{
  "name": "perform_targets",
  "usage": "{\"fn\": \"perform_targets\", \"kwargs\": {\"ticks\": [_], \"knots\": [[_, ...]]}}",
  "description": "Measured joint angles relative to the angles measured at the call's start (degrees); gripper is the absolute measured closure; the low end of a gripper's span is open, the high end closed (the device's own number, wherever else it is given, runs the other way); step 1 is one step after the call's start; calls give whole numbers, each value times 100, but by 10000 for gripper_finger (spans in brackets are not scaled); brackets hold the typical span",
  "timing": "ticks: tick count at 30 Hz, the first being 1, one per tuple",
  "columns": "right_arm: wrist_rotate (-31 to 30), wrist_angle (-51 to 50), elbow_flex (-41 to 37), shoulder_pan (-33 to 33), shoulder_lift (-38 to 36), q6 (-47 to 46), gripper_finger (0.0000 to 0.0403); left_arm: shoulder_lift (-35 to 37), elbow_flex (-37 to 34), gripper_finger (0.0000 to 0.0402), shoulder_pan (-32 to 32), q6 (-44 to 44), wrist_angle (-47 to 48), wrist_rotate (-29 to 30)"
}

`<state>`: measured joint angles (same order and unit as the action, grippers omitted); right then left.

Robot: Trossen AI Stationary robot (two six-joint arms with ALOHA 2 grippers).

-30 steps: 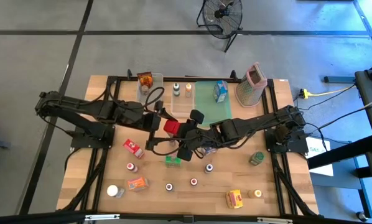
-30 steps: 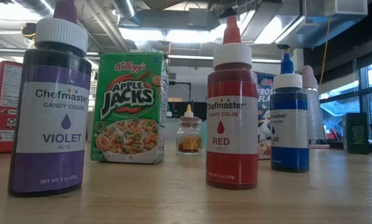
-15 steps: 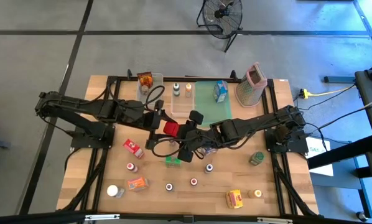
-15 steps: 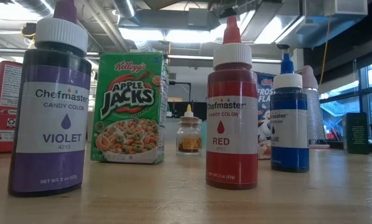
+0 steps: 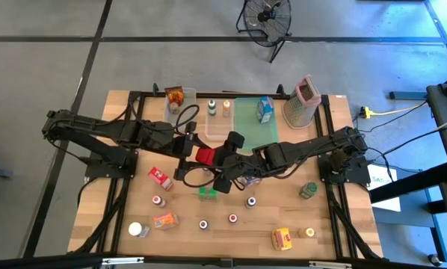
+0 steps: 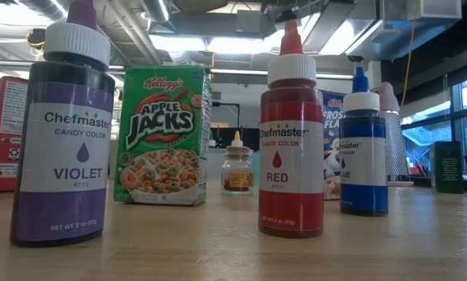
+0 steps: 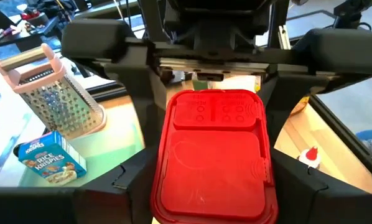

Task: Pick & Place Kitchen Items
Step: Put the red seasoning can into the gray bin

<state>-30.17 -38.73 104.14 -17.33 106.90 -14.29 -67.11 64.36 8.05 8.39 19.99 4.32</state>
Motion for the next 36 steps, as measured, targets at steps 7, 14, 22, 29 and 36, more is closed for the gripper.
{"fn": "perform_targets", "kwargs": {"ticks": [7, 14, 22, 29, 36], "knots": [[-17, -511, 105, -51, -16, -40, 58, 41, 0, 184, -1, 64, 108, 61], [46, -1429, 146, -139, -56, -253, 56, 372, 0, 184, -2, -94, 667, 530], [-595, -2760, 146, -342, -62, -1401, 55, 821, 0, 184, -124, -215, 1483, 1196], [-1032, -3437, 31, -499, -59, -2457, 55, 878, 0, 184, -1080, -696, 1996, 1876], [-1171, -3433, -198, -660, -59, -2875, 55, 745, -33, 184, -2549, -1064, 2006, 1855]]}}
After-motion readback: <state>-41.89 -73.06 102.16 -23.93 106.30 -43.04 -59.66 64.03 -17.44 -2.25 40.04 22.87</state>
